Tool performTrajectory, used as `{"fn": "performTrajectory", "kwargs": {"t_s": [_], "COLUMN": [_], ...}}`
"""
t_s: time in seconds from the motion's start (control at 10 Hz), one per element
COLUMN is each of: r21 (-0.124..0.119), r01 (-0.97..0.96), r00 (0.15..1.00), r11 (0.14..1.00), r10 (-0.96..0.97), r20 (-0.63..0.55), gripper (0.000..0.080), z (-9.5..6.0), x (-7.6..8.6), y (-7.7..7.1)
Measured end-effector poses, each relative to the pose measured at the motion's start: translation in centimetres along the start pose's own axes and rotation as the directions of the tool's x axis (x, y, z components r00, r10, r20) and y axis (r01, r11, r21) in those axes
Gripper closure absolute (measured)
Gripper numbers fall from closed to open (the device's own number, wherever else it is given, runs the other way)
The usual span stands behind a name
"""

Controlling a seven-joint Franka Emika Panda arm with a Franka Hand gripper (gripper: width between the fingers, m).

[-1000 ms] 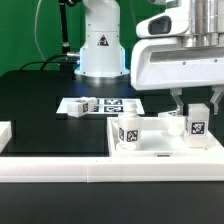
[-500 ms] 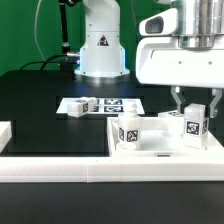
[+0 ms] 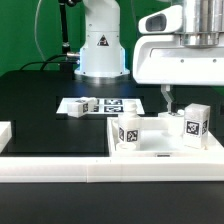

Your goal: Assemble one leg

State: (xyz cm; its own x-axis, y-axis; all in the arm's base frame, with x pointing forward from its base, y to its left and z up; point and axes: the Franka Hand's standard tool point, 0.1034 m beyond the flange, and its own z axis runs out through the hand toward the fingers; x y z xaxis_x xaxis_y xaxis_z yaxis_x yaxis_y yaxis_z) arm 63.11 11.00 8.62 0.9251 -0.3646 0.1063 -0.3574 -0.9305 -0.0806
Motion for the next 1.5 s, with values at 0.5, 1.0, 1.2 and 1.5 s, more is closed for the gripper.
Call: {"fn": "performTrajectory", "kwargs": {"t_s": [0.5, 1.0, 1.2, 1.5], "r21": [-0.028, -0.042, -0.040, -0.040], "r01": [0.486, 0.805, 0.809, 0.771], "r00": [0.874, 0.592, 0.588, 0.636], "r11": [0.873, 0.591, 0.587, 0.635], "r10": [-0.486, -0.806, -0.809, -0.772], "r20": [-0.006, 0.013, 0.014, 0.008], "gripper": [0.0150, 0.0150, 0.0278, 0.0512], "z": [0.37, 0.40, 0.43, 0.40], "x": [-0.45, -0.30, -0.34, -0.32], "y": [-0.28, -0.15, -0.15, -0.21]}}
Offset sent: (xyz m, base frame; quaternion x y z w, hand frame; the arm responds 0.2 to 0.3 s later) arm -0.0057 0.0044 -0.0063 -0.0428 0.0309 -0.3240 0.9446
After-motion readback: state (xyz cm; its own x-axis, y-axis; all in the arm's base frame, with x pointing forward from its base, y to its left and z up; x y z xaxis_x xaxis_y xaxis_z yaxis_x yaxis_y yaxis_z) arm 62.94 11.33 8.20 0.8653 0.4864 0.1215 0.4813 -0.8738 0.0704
